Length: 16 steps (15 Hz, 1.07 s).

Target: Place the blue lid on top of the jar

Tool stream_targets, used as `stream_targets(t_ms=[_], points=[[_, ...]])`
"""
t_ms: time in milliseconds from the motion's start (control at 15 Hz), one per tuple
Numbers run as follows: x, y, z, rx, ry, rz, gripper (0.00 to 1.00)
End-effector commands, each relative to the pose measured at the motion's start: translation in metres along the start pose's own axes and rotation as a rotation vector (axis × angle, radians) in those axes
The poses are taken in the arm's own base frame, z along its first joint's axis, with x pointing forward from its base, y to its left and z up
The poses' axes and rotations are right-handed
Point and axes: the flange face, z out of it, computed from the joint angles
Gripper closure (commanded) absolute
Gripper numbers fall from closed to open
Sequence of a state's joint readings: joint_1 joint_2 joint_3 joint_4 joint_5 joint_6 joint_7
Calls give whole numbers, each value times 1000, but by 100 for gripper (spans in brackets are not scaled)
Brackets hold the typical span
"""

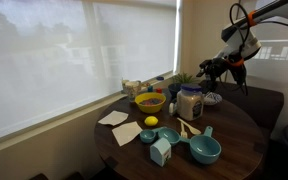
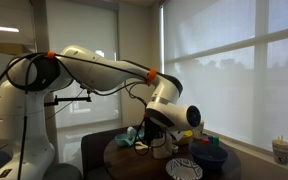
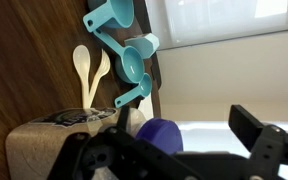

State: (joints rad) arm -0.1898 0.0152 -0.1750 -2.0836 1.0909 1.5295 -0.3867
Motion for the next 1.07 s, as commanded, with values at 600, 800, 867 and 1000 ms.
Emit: stream_targets(t_ms=[600, 800, 867, 1000], points=[[-36, -82, -47, -299, 0, -227, 0], [-36, -85, -52, -278, 18, -254, 0], [-39, -95, -57, -288, 27, -288, 0], [-43, -104, -61, -301, 35, -314, 0]])
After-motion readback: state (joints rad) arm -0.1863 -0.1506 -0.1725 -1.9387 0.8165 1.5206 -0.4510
